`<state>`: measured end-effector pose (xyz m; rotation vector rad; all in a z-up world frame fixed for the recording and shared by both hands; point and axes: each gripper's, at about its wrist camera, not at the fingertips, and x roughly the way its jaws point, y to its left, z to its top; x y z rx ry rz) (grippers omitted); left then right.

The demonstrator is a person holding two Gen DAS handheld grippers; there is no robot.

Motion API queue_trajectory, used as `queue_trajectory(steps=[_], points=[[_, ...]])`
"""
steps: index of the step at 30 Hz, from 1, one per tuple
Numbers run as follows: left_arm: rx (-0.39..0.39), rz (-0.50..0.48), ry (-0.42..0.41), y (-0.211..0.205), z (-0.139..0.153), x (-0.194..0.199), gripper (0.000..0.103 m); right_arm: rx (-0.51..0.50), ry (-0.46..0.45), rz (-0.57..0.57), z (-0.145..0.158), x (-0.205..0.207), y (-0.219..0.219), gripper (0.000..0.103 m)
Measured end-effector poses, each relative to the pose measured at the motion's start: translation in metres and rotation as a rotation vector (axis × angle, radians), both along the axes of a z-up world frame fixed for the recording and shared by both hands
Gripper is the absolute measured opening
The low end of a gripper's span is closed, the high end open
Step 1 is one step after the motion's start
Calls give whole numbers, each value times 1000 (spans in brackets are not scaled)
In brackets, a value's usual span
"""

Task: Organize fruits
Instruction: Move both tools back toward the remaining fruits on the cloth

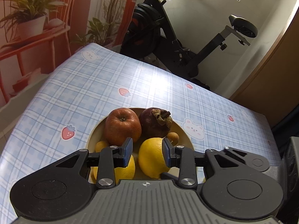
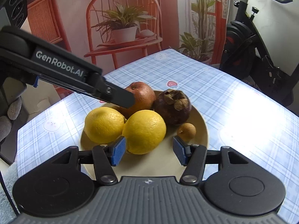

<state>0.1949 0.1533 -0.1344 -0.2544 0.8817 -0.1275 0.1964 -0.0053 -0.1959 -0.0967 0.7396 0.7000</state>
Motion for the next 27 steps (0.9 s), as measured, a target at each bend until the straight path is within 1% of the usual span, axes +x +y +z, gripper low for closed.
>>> queue_trajectory(steps=[2,7,16,22,27], points=[[25,2,-9,-5,4,-4,36,13,-4,-28,4,-5,-11,59],[54,-7,-34,-23,12,-16,36,47,-23,-116,14,-18,-43,59],[65,-53,-88,-62,16,-45,36,61,-47,-266,24,-51,-108,59],[98,-94,-115,-84,10,-63,36,73,-55,-350,20,-80,-141,59],[105,-109,-127,-97,3,-74,36,39,-65,-365,12,-104,-154,59]])
